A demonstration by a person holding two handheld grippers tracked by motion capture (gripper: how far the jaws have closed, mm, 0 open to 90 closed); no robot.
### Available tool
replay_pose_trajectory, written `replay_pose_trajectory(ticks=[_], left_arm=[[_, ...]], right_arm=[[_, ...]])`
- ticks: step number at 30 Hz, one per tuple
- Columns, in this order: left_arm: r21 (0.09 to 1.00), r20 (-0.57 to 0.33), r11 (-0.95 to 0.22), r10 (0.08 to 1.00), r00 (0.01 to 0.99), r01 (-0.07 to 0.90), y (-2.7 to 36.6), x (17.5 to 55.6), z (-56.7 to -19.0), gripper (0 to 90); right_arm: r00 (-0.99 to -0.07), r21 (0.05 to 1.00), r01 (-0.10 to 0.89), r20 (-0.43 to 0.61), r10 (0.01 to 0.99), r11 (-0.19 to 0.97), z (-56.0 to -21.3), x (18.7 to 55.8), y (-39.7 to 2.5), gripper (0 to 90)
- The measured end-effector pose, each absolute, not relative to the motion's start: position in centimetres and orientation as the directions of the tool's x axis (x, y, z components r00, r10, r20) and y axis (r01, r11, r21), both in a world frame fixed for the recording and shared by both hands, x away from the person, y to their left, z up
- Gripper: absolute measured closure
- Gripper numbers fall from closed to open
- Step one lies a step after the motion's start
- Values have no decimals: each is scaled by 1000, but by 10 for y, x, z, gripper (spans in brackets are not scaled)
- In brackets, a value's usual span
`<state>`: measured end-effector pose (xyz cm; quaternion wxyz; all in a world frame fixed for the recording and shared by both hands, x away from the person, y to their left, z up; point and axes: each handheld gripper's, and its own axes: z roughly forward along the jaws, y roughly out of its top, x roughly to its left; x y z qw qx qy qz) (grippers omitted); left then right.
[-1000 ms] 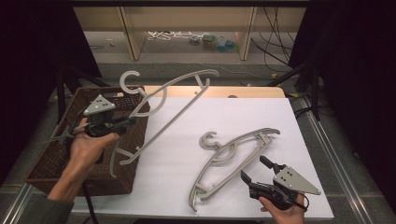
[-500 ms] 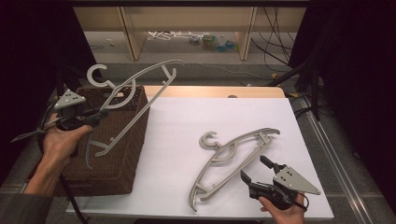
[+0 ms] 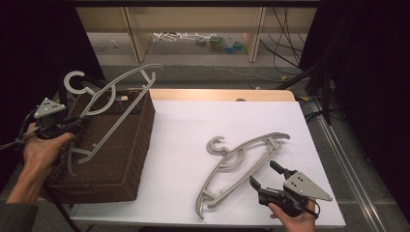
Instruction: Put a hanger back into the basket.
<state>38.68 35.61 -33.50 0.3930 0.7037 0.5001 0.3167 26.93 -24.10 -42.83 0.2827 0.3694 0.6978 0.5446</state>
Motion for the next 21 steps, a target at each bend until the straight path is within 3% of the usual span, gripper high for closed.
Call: replay_pose_trajectory(ticks=[21], left_arm=[[856,95,-224,954,284,467,399,367,-364,814]], right_arm=[[-575,969,220,33,817,115,-430,270,-240,192]])
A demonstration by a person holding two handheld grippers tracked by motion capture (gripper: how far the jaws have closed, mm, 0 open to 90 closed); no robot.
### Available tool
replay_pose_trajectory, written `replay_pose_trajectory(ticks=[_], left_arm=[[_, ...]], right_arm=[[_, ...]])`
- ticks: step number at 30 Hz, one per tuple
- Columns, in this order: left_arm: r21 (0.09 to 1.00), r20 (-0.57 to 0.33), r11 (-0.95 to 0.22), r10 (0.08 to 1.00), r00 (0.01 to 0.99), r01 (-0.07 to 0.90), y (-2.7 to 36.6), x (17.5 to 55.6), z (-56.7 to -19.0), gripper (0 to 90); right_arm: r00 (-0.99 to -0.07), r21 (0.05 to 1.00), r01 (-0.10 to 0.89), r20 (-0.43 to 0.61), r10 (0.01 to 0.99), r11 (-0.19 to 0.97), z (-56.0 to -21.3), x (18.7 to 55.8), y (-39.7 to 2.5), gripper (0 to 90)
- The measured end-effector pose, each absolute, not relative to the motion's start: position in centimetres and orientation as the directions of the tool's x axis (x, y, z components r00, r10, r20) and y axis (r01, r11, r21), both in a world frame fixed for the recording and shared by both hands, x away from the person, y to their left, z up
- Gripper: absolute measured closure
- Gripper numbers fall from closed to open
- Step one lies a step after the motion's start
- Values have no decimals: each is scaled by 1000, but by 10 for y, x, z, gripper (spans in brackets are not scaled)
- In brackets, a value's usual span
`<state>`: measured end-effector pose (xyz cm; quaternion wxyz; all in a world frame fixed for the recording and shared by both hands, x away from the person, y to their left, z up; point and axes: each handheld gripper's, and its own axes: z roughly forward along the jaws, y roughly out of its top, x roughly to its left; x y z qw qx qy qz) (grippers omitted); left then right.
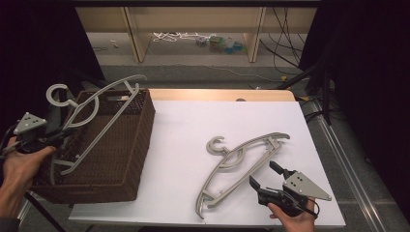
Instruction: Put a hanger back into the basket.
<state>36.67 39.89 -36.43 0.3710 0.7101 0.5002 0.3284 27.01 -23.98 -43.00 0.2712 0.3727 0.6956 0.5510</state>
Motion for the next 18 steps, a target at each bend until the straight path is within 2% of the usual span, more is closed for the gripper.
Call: replay_pose_trajectory(ticks=[8,18], left_arm=[[826,154,-280,947,282,490,401,373,-372,814],[813,136,-275,947,292,513,415,373,-387,814]], right_arm=[[-568,968,222,31,822,116,-430,270,-240,192],[-563,969,217,27,826,117,-430,271,-241,193]])
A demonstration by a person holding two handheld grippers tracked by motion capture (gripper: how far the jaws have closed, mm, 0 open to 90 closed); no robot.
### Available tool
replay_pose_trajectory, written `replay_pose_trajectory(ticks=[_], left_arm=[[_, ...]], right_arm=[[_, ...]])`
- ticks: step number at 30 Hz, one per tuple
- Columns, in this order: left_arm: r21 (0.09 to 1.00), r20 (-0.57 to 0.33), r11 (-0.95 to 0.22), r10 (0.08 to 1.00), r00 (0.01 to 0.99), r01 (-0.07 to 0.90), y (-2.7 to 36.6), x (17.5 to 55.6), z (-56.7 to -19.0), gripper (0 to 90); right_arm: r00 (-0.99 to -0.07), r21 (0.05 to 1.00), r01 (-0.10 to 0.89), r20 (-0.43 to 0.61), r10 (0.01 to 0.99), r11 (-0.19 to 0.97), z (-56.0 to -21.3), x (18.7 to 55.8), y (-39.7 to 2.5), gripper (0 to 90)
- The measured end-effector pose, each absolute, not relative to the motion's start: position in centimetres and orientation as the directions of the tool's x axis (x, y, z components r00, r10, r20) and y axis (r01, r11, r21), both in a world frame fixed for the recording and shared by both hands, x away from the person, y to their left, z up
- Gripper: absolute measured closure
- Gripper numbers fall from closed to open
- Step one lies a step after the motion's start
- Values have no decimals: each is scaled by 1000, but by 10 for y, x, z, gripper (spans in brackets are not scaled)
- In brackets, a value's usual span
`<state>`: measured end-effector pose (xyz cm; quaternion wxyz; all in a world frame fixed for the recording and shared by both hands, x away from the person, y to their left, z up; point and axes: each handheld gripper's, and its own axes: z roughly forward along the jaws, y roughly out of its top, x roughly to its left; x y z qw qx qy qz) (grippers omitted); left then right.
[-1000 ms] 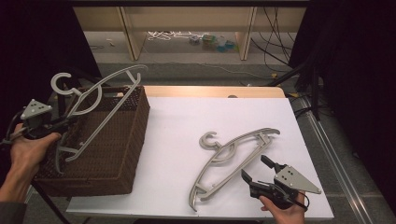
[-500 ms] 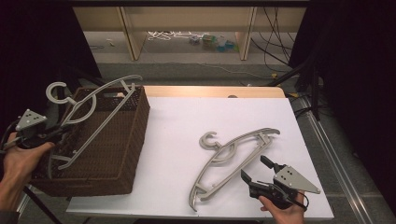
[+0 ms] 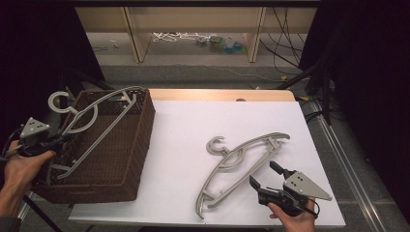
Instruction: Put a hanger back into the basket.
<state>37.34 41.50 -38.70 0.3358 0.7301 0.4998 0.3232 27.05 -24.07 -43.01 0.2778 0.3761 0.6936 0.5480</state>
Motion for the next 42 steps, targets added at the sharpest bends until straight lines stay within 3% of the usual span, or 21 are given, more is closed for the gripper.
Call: replay_pose_trajectory(ticks=[8,9,31,33,35,39,42], left_arm=[[779,154,-306,939,306,547,409,381,-391,813],[735,192,-351,928,319,580,411,383,-391,813],[620,137,-285,957,256,732,411,404,-419,779],[623,133,-271,961,242,734,410,404,-420,737],[662,113,-227,972,204,714,411,402,-417,610],[673,116,-248,966,232,697,406,397,-408,534],[697,83,-208,974,212,686,398,394,-398,400]], right_arm=[[-567,969,219,32,823,114,-430,271,-241,192],[-566,969,220,32,824,113,-430,271,-241,192],[-566,967,231,42,823,109,-430,271,-242,195],[-568,967,231,44,822,108,-430,271,-242,196],[-561,964,237,35,827,120,-429,270,-243,195],[-562,969,224,37,826,108,-430,271,-242,196],[-565,969,226,44,824,103,-430,271,-241,195]])
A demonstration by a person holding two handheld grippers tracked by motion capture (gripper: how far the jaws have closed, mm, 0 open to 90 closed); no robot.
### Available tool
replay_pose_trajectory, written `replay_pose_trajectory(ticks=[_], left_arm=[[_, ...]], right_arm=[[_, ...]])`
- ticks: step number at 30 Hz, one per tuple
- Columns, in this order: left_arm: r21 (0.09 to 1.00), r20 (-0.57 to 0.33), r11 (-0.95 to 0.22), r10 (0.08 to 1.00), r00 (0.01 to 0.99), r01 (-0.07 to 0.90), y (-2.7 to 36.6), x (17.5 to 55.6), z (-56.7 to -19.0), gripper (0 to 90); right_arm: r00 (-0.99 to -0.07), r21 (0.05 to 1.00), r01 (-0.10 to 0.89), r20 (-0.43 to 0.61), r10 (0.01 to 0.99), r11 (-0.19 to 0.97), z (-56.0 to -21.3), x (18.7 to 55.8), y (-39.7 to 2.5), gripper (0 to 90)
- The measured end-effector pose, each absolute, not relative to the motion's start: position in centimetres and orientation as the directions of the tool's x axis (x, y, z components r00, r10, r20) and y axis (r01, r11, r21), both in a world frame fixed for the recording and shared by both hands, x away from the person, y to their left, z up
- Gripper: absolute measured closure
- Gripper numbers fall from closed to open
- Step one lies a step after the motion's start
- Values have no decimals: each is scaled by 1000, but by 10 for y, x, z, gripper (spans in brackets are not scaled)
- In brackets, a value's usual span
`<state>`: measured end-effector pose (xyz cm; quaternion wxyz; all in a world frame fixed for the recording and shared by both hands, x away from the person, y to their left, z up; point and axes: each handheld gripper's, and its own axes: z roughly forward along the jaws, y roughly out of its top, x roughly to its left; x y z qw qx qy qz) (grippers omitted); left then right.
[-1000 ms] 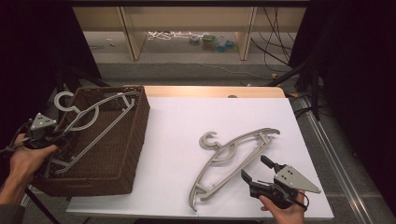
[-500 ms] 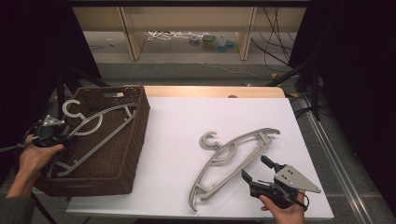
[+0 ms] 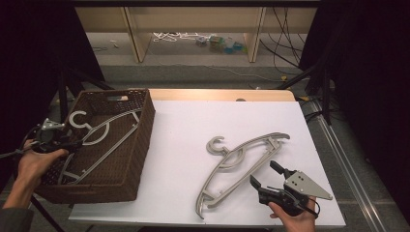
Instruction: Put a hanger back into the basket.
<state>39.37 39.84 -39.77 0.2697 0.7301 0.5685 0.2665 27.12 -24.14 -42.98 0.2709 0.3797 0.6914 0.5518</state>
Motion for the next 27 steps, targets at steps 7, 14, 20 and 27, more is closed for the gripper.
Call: replay_pose_trajectory(ticks=[7,14,20,27], left_arm=[[802,-35,-104,975,219,589,363,378,-370,267],[846,-77,-85,957,278,526,328,364,-357,192],[886,-161,-13,929,334,463,291,350,-354,170],[915,-181,3,897,403,404,256,337,-350,162]], right_arm=[[-564,970,221,43,824,101,-429,271,-243,193],[-556,970,221,37,830,105,-428,270,-244,193],[-555,972,212,39,831,96,-428,270,-243,193],[-561,974,209,42,827,93,-427,270,-243,193]])
